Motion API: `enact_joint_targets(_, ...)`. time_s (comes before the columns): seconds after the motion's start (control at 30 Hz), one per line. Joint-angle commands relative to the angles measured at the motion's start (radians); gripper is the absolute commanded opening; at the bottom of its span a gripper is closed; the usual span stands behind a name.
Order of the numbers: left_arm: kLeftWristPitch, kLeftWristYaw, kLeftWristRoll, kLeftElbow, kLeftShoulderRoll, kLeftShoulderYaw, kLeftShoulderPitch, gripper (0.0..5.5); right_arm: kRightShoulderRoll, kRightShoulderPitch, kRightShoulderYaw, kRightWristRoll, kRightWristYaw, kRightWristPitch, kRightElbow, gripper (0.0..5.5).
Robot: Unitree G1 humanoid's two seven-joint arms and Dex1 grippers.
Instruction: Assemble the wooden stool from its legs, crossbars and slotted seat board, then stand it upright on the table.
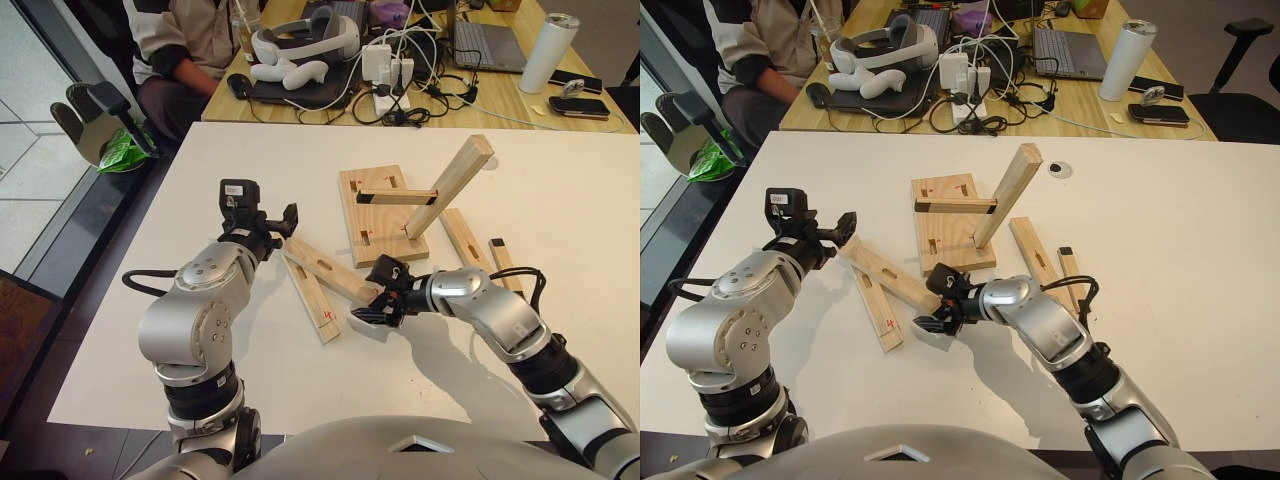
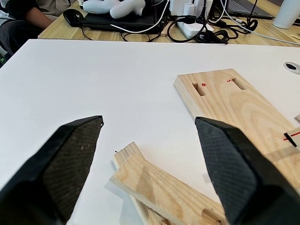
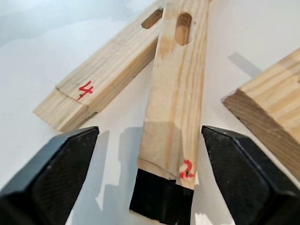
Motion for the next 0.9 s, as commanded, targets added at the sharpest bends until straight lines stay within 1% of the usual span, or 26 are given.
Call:
enact_joint_targets(0.03, -0.007, 0.010, 0.010, 0.002, -0.007, 0.006, -0.013, 3.68, 0.004, -0.031, 0.024, -0.030, 0.003, -0.026, 0.050, 4.07)
enact_joint_targets(0.1, -0.009, 0.012, 0.010, 0.004, -0.009, 0.006, -0.015, 3.68, 0.008, -0.037, 0.035, -0.043, 0.007, -0.037, 0.075, 4.07)
enact_joint_targets(0.33, -0.017, 0.016, 0.009, 0.009, -0.011, 0.004, -0.019, 3.68, 0.034, -0.045, 0.053, -0.070, 0.002, -0.070, 0.121, 2.95)
enact_joint_targets(0.53, -0.022, 0.016, 0.010, 0.013, -0.010, 0.000, -0.018, 3.68, 0.044, -0.051, 0.059, -0.105, -0.003, -0.102, 0.144, 2.16)
enact_joint_targets(0.63, -0.025, 0.014, 0.009, 0.017, -0.006, 0.000, -0.021, 3.68, 0.055, -0.045, 0.046, -0.120, -0.019, -0.131, 0.150, 2.11)
enact_joint_targets(0.77, -0.029, -0.001, 0.005, 0.034, 0.018, 0.022, -0.036, 3.68, 0.105, -0.034, -0.008, -0.109, -0.068, -0.159, 0.137, 2.07)
enact_joint_targets(0.9, -0.027, -0.034, -0.015, 0.085, 0.066, 0.121, -0.091, 3.68, 0.185, -0.015, -0.074, -0.063, -0.115, -0.173, 0.074, 2.05)
